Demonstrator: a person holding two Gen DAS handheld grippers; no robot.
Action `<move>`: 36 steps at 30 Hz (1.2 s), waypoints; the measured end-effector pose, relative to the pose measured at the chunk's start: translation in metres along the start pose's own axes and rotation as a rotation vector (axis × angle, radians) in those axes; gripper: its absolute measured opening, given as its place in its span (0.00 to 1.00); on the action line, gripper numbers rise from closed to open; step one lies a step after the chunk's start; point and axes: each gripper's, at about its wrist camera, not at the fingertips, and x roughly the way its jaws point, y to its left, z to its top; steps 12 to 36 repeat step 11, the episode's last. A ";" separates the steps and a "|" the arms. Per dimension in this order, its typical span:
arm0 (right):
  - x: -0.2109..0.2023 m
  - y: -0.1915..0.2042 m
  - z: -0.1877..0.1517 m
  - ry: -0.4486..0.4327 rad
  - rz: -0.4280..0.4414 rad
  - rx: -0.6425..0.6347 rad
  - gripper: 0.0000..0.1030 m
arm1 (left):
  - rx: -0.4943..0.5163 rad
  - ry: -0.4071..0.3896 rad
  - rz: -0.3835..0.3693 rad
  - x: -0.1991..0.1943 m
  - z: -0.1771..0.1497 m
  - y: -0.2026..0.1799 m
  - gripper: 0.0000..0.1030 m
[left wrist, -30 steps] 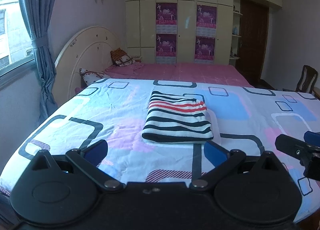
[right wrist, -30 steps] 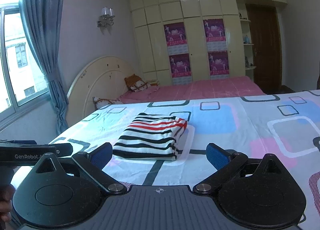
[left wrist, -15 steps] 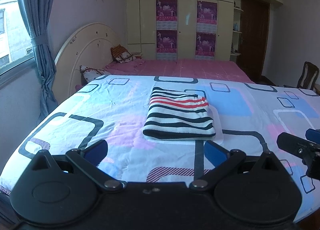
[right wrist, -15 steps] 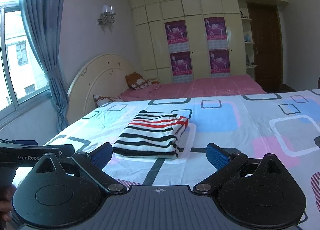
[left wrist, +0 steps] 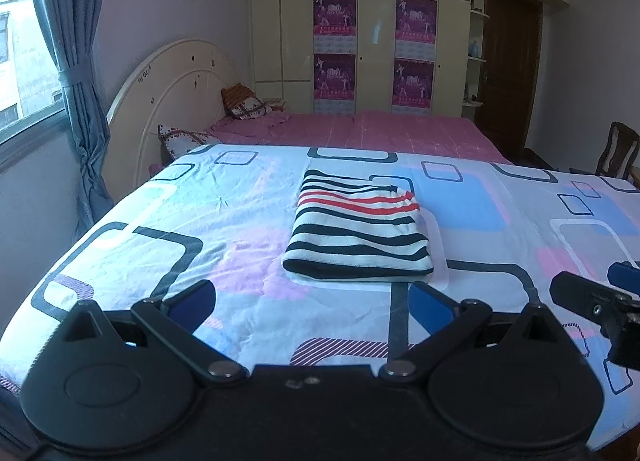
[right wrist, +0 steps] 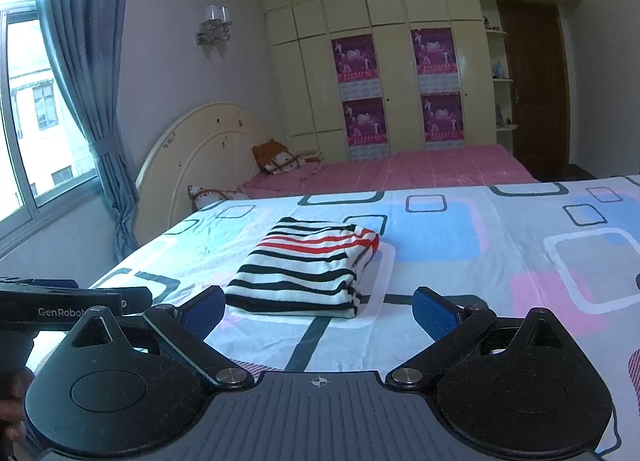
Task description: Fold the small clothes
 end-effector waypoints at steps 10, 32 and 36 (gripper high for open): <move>0.037 -0.016 -0.001 0.052 -0.020 0.025 0.96 | 0.008 0.001 -0.023 0.048 0.014 0.003 1.00; 0.043 -0.019 -0.001 0.058 -0.025 0.028 0.96 | 0.015 0.001 -0.009 0.057 0.018 0.004 1.00; 0.043 -0.019 -0.001 0.058 -0.025 0.028 0.96 | 0.015 0.001 -0.009 0.057 0.018 0.004 1.00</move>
